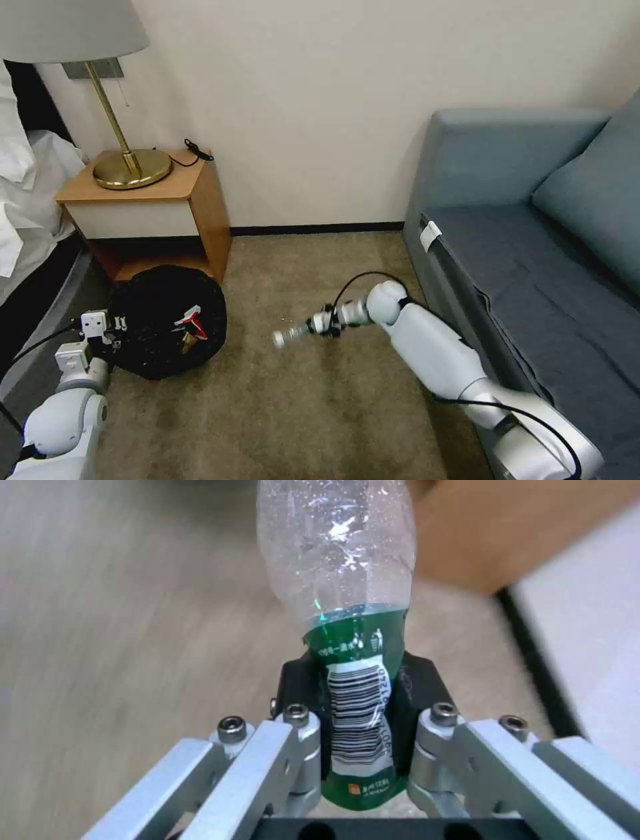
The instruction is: Pick up the trash bin, then pick up the garbage on the floor and place it into the trash bin.
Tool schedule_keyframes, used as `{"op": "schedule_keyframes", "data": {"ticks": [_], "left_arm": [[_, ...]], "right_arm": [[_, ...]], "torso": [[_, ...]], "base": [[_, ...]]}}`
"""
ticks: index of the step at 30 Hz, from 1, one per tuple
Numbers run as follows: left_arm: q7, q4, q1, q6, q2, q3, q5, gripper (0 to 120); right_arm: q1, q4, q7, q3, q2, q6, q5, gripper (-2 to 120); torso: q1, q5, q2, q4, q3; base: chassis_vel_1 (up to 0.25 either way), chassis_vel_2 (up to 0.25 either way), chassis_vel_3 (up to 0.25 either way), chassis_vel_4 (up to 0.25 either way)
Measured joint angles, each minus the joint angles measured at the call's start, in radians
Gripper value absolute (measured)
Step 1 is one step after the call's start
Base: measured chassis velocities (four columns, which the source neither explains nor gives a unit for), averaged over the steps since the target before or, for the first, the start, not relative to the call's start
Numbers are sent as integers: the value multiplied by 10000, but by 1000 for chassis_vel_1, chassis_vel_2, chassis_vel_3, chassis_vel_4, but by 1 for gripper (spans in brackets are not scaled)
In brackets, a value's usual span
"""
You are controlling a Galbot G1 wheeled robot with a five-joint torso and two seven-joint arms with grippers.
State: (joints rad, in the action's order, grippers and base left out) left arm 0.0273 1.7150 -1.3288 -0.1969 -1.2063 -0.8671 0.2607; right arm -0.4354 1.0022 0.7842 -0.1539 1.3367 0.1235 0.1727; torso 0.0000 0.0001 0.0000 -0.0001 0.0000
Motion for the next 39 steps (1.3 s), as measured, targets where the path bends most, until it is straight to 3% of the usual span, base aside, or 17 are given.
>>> {"op": "schedule_keyframes", "data": {"ticks": [6,7,10,11,14,15,19,25,31,35,39], "left_arm": [[51,70,209,-26,52,120,17,4],[51,70,209,-26,52,120,17,4],[89,-91,418,-24,62,243,15,4],[89,-91,418,-24,62,243,15,4],[126,-99,546,-24,44,362,20,4],[126,-99,546,-24,44,362,20,4],[198,126,626,-79,117,435,283,4],[203,218,669,-124,126,495,454,4],[202,393,633,-180,29,549,490,4],[194,469,501,-183,-25,542,496,4],[188,492,464,-183,-51,523,496,4]], "right_arm": [[351,814,-1680,-541,239,-1531,-3664,14],[351,814,-1680,-541,239,-1531,-3664,14],[532,1291,-2895,-1164,671,-2275,-6158,14],[532,1291,-2895,-1164,671,-2275,-6158,14],[654,1587,-4054,-1719,1170,-2603,-8107,14],[654,1587,-4054,-1719,1170,-2603,-8107,14],[910,1765,-5262,-2570,1638,-2619,-10162,14],[628,1553,-5584,-3271,2039,-2286,-10292,14],[-25,827,-5713,-4016,2416,-1739,-9181,14],[-97,862,-5747,-4246,2424,-1666,-8776,30],[-90,879,-5750,-4259,2424,-1657,-8693,35]], "torso": [[0,0,0,0,0],[0,0,0,0,0],[0,-2,0,2,0],[0,-2,0,2,0],[0,-3,0,3,0],[0,-3,0,3,0],[0,-3,0,3,0],[0,-2,0,2,-1],[-1,-3,0,2,-1],[0,-3,0,1,-1],[-1,-1,0,1,-1]], "base": [[0,0,0,0],[0,0,0,0],[0,0,0,0],[0,0,0,0],[0,0,0,0],[0,0,0,0],[0,0,0,0],[0,0,0,0],[0,0,0,0],[0,0,0,0],[0,0,0,0]]}}
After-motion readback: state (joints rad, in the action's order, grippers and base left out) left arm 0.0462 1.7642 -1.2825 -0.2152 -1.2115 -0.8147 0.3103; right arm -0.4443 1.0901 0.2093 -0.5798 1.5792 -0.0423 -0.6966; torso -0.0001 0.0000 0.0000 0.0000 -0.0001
